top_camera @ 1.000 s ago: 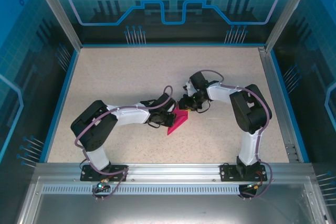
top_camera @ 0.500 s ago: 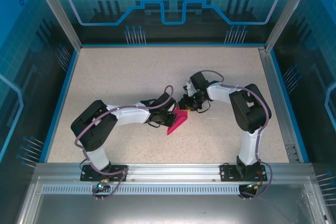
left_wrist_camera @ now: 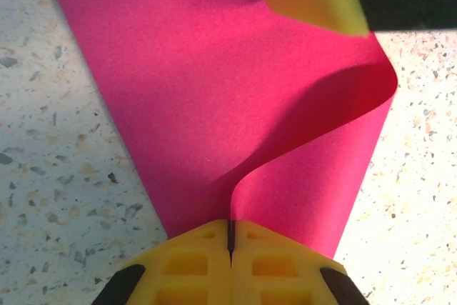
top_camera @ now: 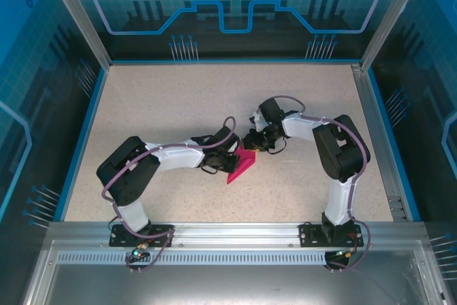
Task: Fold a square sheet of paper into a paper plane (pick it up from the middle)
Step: Third fold the triangle at the center of the table.
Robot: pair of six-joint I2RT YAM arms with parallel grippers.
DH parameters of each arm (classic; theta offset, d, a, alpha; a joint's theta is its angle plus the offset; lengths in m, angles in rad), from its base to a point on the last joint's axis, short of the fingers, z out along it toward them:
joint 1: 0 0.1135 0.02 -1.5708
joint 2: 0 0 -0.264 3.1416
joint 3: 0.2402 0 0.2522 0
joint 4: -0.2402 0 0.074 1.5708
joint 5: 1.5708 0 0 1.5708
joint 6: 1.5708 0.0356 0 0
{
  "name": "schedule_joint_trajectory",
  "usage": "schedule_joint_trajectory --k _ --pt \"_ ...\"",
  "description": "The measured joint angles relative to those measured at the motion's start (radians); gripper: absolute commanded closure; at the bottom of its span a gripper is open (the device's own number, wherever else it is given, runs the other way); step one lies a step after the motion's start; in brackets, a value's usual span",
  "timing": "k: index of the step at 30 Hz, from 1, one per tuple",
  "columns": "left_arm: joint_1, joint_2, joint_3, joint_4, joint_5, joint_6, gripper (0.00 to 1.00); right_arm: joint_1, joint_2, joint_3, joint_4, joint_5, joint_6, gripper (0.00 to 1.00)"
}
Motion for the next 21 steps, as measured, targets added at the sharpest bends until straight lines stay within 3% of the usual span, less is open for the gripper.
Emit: schedule_joint_trajectory --k 6,12,21 --pt "0.000 0.002 0.000 0.001 0.000 -0.014 0.98 -0.025 -0.130 -0.100 0.033 -0.010 0.042 0.75" --pt "0.000 0.002 0.000 0.001 0.000 -0.014 0.98 -0.032 -0.264 -0.238 0.155 -0.065 0.121 0.91" --pt "0.000 0.002 0.000 0.001 0.000 -0.014 0.98 0.054 -0.268 -0.366 0.297 -0.117 0.253 0.93"
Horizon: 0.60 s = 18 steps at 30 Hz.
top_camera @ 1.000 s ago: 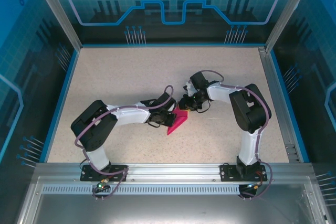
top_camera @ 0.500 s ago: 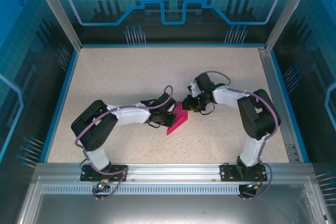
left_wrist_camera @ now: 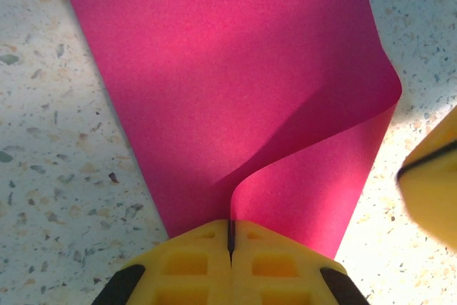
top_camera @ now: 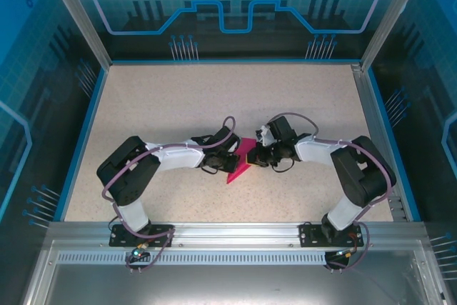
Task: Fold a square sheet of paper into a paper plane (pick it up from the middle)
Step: Third fold the triangle at the center of the table.
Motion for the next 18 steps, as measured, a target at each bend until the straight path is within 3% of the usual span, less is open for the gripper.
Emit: schedule_joint_trajectory --k 18 --pt "0.000 0.000 0.000 0.000 0.000 0.000 0.98 0.032 0.103 -0.004 0.081 0.017 0.043 0.92"
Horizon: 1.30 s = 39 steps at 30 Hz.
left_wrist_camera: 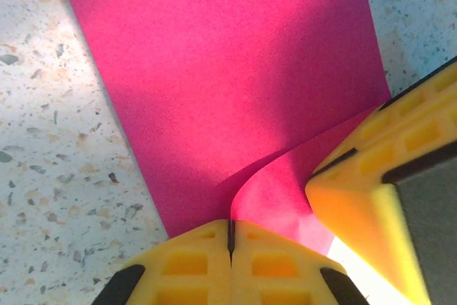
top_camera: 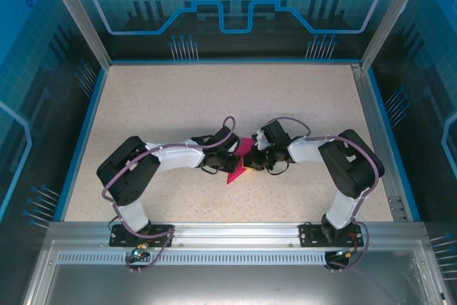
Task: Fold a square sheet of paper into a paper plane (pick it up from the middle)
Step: Third fold the triangle at the center of the table.
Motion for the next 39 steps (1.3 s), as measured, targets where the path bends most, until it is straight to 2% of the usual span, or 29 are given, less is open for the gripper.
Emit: schedule_joint_trajectory --k 18,28,39 --pt "0.000 0.001 0.000 -0.001 0.000 0.000 0.98 -0.014 -0.061 0.005 -0.038 0.021 -0.006 0.88" --pt "0.000 0.001 0.001 -0.001 0.000 0.001 0.98 -0.007 -0.003 0.052 -0.083 0.068 -0.024 0.88" --pt "0.000 0.002 0.002 -0.001 -0.001 0.001 0.98 -0.037 0.008 0.037 -0.060 0.023 -0.037 0.86"
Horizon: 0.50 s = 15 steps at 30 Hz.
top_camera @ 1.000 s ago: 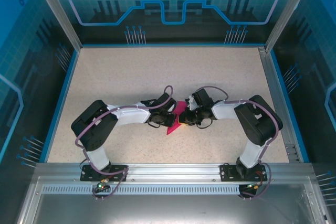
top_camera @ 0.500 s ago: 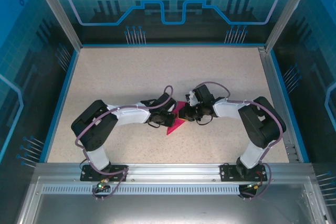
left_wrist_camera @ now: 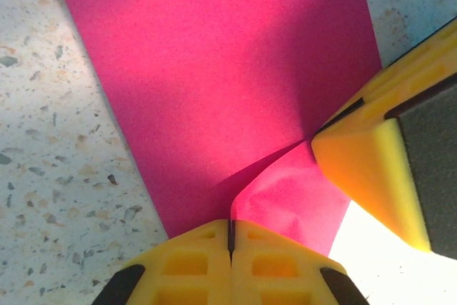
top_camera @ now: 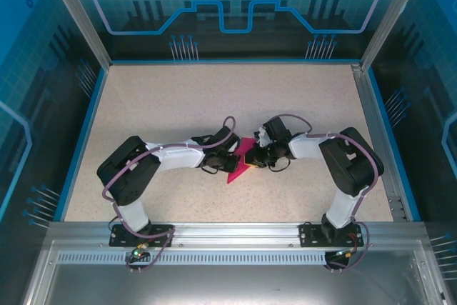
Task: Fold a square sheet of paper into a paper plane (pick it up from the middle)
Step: Third fold the triangle at the center of the table.
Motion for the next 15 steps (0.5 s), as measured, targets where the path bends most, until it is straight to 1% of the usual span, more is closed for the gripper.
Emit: schedule_joint_trajectory --k 7,15 --pt "0.000 0.000 0.000 0.000 0.000 0.000 0.98 -0.054 -0.024 -0.008 -0.009 0.002 -0.008 0.86" --pt "0.000 0.001 0.000 0.000 0.000 0.000 0.98 -0.062 -0.003 -0.010 -0.011 0.002 -0.024 0.88"
